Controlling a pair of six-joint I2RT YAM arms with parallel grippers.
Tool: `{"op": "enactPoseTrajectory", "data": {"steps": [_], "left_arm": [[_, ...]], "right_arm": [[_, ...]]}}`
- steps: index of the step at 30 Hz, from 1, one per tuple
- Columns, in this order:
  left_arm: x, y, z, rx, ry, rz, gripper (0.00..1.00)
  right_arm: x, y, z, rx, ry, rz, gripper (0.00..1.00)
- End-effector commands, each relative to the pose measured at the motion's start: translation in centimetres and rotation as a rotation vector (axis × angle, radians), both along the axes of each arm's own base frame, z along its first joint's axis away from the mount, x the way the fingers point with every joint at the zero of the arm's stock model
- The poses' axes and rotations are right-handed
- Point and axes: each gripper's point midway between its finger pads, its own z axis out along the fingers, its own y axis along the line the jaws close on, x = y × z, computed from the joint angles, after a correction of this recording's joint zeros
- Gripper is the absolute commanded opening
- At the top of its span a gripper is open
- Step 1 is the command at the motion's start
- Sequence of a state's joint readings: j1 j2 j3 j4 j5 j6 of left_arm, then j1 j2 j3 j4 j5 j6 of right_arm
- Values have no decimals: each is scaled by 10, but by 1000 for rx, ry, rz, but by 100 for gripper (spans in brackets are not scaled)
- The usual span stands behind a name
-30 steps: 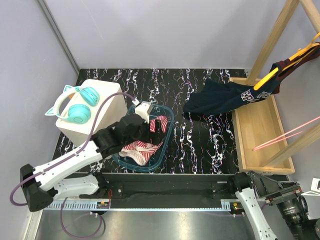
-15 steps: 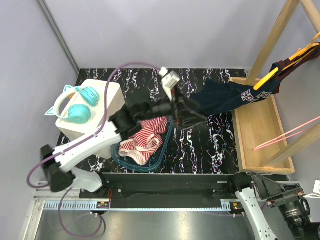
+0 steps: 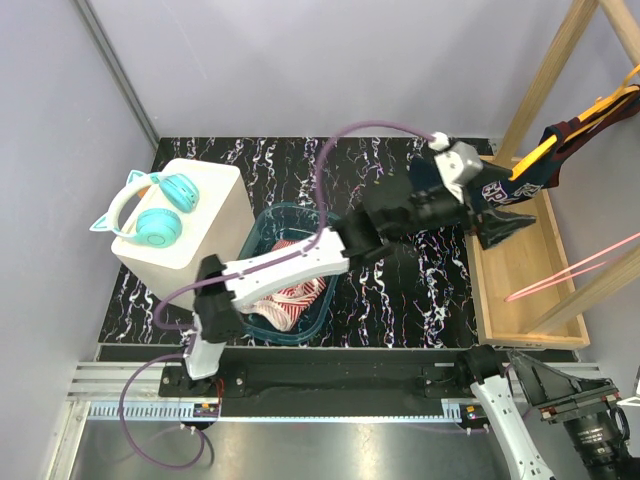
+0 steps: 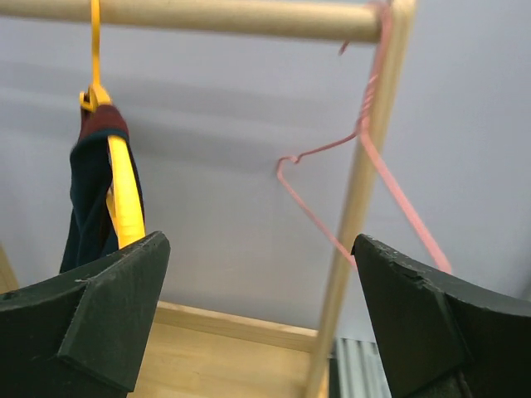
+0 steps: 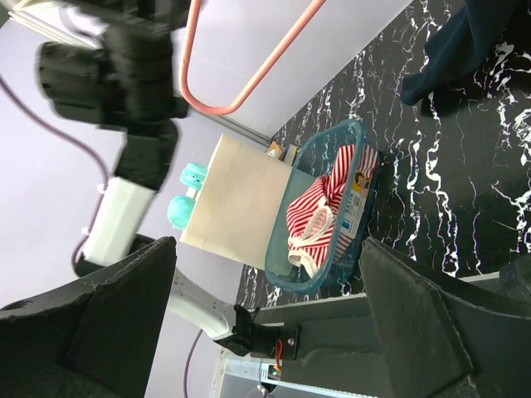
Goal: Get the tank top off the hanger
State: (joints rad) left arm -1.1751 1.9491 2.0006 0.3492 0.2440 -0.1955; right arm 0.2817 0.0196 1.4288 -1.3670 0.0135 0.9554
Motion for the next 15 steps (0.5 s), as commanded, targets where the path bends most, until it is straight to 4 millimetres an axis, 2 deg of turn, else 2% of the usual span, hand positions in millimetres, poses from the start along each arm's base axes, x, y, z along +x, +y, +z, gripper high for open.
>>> {"op": "enactPoseTrajectory", "data": {"steps": [1,2,3,4,5,7,8,12,13,14,15], "left_arm": [[37,-18,14,-129,-79,198,99],[41,-23,12,-130,-81,210,99],[52,-30,7,-138,-68,256,99],[56,-33,6,-145,-76,286,94],[60,-29,16,-189,-78,318,92],[67,-36,6,-206,-70,347,83],[71,-33,12,-240,-63,372,81],[80,-32,10,-274,-44,420,77],[79,-26,17,-296,-49,429,76],[81,-27,8,-281,-44,437,75],[79,-26,8,-281,-45,433,74]], "right_arm": [[-4,0,-22,-15,103,8,100],[-5,0,-21,-15,102,9,99],[-6,0,-21,-11,100,9,100],[-6,0,-21,-10,100,11,100],[-7,0,-20,-7,98,11,100],[-7,0,-20,-8,99,11,99],[-8,-1,-20,-7,96,9,99],[-10,-3,-20,-10,97,3,99],[-11,-3,-20,-10,97,0,99],[-12,-4,-20,-11,95,0,99],[-12,-4,-20,-13,96,-1,99]]}}
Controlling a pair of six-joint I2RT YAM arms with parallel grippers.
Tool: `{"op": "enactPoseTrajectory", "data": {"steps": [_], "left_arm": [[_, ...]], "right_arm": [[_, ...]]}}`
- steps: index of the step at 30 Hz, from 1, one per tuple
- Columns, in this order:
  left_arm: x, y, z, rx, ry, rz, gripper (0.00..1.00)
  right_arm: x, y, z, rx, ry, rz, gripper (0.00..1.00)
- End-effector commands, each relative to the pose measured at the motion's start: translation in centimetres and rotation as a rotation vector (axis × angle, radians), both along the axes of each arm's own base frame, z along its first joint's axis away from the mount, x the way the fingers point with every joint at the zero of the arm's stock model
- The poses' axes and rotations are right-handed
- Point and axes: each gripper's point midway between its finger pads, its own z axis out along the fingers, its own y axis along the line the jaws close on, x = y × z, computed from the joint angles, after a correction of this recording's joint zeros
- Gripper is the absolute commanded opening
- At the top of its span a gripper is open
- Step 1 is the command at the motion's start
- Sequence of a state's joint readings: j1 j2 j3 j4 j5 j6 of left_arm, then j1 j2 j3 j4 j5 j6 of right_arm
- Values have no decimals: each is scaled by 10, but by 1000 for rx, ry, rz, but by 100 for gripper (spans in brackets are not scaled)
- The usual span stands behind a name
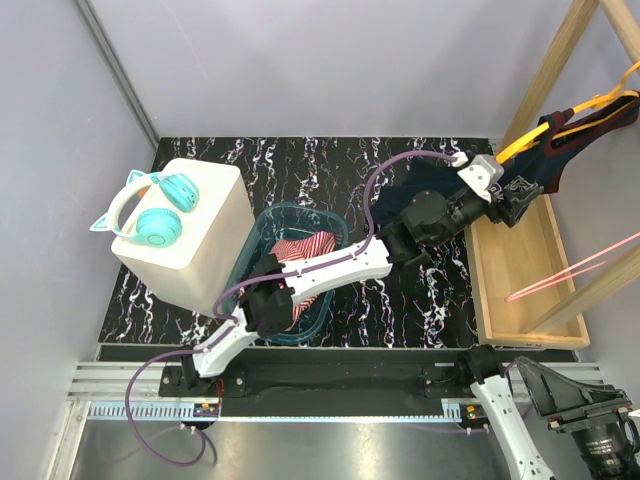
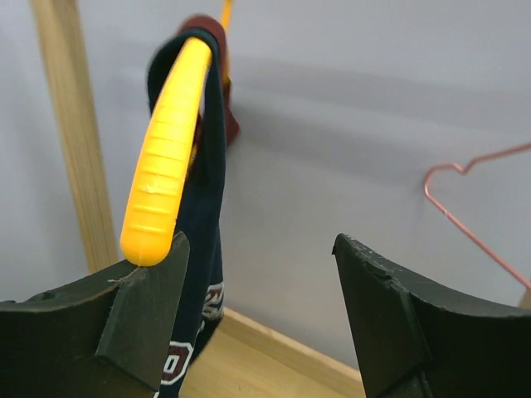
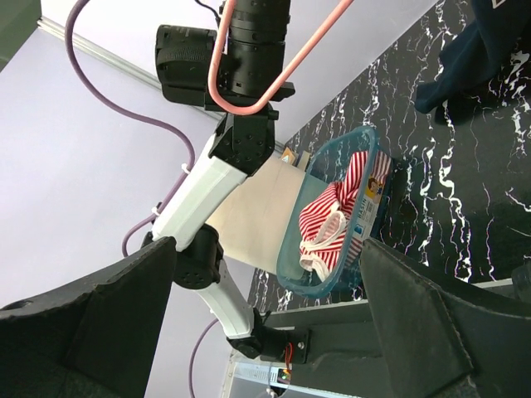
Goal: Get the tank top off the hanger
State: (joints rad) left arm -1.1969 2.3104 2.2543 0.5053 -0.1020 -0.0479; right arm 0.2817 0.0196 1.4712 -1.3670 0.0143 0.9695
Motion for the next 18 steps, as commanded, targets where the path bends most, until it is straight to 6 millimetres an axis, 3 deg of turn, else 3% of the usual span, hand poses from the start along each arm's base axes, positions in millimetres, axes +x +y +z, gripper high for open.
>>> {"op": "enactPoseTrajectory", "data": {"steps": [1,4,7,8,9,10,11,12,14,15,16,18], "left_arm": [[-6,41,73,-224,-72,75,74],[-28,52,71,-206,-87,7,73],[-54,61,59,-149,-106,-98,82],[-64,56,36,-84,-105,-161,86],[-74,64,45,-78,-115,-192,92],[-78,62,30,-14,-97,-221,96],[-90,59,13,45,-102,-288,98],[-99,65,14,71,-113,-323,99],[-112,65,-15,189,-103,-393,99],[-115,69,-16,215,-107,-398,99],[-113,71,-30,278,-80,-400,99],[-106,73,-30,316,-88,-350,99]], "right_arm": [[-2,-2,-30,-38,131,-2,99],[-2,-3,-31,-44,130,-4,99],[0,-2,-31,-52,131,-7,99],[0,-2,-30,-53,126,-5,100],[0,-2,-29,-52,124,-4,100],[0,-1,-28,-52,123,2,100],[-1,-1,-25,-47,113,1,99],[-1,-1,-25,-48,111,4,100],[-2,-1,-23,-49,109,5,100],[-3,-1,-23,-48,105,5,99],[-4,-1,-23,-49,107,8,100],[-4,-1,-22,-48,104,10,99]]}}
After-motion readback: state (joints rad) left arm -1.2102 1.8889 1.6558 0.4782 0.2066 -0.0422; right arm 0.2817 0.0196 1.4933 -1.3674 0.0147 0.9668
